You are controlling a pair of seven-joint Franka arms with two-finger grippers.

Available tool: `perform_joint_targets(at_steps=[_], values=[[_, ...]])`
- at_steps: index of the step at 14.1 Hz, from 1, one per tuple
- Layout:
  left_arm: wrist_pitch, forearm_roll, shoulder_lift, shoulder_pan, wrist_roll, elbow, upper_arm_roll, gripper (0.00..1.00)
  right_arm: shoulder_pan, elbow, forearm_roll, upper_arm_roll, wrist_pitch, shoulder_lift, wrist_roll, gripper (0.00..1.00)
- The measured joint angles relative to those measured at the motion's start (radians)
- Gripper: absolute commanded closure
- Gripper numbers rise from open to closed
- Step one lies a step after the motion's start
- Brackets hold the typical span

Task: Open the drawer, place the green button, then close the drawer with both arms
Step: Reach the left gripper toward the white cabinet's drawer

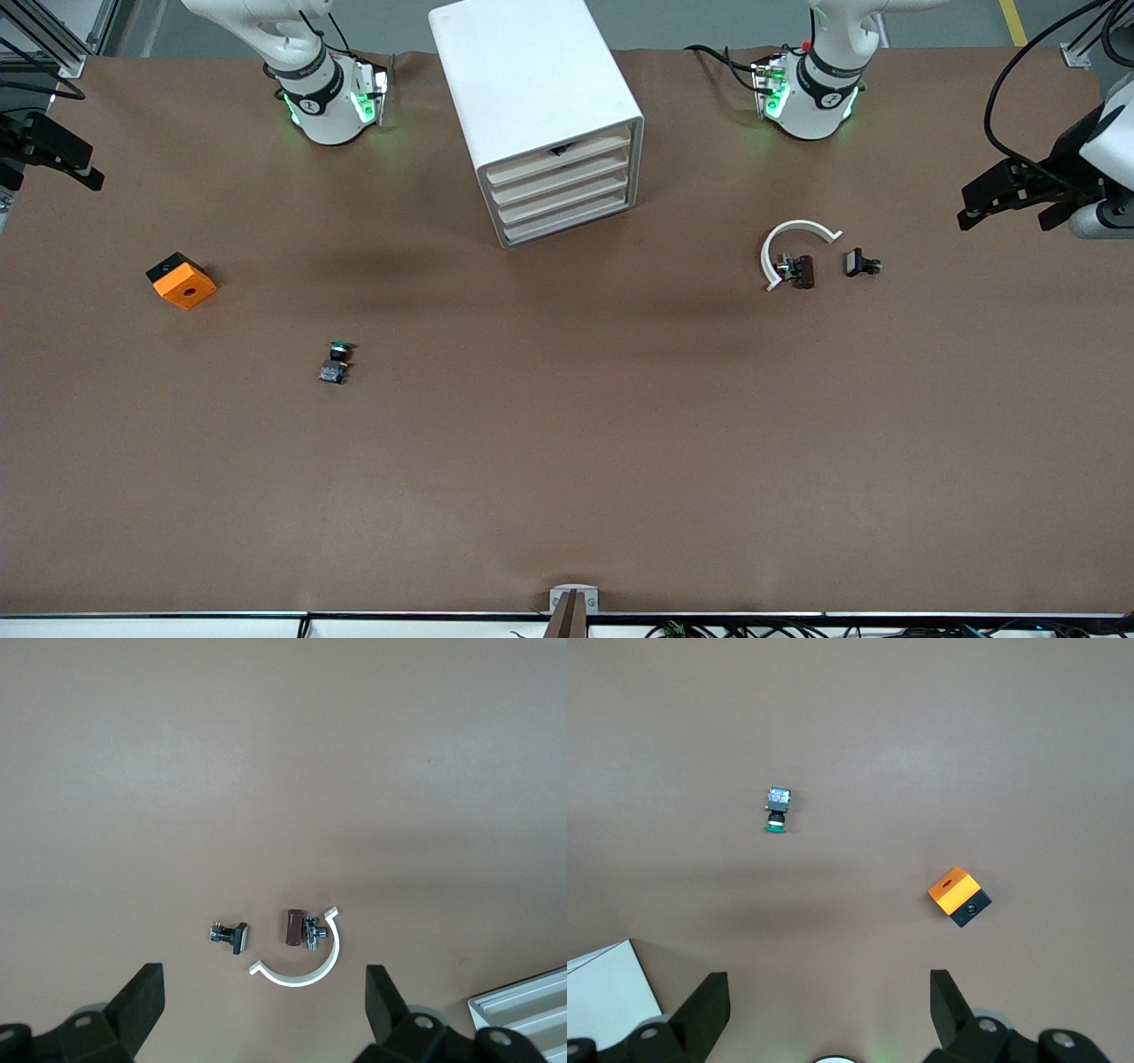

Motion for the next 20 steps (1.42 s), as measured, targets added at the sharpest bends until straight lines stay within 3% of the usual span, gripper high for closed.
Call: perform_joint_targets(at_steps=[13,20], values=[[-0.021,0.0,0.03,0.008,0.0,-0.002,0.001,0.0,0.0,0.0,0.0,-0.001,0.0,0.0,0.0,0.0],[-0.01,0.0,0.258,-0.009,-0.008,-0.015,-0.005,0.0,0.0,-0.002,0.0,-0.003,0.0,0.0,0.0,0.0]])
